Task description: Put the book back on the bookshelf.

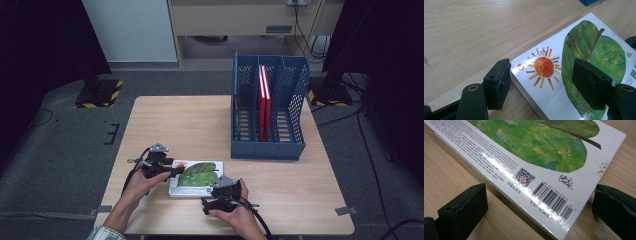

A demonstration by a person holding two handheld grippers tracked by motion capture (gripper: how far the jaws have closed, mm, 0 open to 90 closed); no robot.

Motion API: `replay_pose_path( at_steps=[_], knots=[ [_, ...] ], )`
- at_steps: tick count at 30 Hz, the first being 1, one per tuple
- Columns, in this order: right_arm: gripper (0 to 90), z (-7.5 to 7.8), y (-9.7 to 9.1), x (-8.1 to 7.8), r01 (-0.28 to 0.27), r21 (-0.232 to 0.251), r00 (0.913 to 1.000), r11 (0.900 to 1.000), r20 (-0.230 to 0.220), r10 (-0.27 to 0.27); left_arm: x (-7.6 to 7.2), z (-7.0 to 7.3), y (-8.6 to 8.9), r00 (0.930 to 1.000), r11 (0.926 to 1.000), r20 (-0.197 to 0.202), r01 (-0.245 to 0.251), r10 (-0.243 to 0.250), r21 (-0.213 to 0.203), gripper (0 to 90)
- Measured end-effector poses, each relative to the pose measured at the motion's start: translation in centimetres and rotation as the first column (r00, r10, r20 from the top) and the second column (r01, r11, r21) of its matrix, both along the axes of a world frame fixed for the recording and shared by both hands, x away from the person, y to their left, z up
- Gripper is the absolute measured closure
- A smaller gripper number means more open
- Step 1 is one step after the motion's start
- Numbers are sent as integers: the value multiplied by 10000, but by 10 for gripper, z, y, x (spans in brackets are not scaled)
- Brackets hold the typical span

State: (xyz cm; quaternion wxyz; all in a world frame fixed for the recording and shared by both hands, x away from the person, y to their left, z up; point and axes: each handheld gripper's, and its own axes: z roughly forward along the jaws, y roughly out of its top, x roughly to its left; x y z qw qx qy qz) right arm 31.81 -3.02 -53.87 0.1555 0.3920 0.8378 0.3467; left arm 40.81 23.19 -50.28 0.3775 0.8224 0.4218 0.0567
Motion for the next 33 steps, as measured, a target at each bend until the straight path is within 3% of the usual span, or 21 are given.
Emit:
replay_pose_path(
  at_steps=[6, 17, 22, 25, 30, 33],
  knots=[
    [3, 0, 2, 3, 333, 14, 9994, 9994, 14, -333, -2, 5, -2, 9998, 9999, 97, 166, -166, -28, 306],
    [6, 0, 2, 4, 525, 223, 9986, 9984, -58, -523, -4, 1, 0, 9996, 9996, 154, 229, -227, -156, 257],
    [6, 0, 3, 3, 509, 151, 9987, 9986, -89, -507, -13, 4, 7, 9979, 9995, 630, 151, -133, -284, 159],
    [6, 0, 3, 3, 502, 158, 9987, 9986, -81, -501, -20, 3, 14, 9981, 9994, 603, 108, -87, -342, 156],
    [6, 0, 4, 4, 485, 142, 9988, 9987, -43, -484, -40, -1, 19, 9970, 9978, 517, 588, -572, -315, 130],
    [6, 0, 4, 4, 484, 135, 9988, 9987, -36, -484, -47, -3, 21, 9970, 9961, 422, 676, -652, -572, 126]
  ],
)
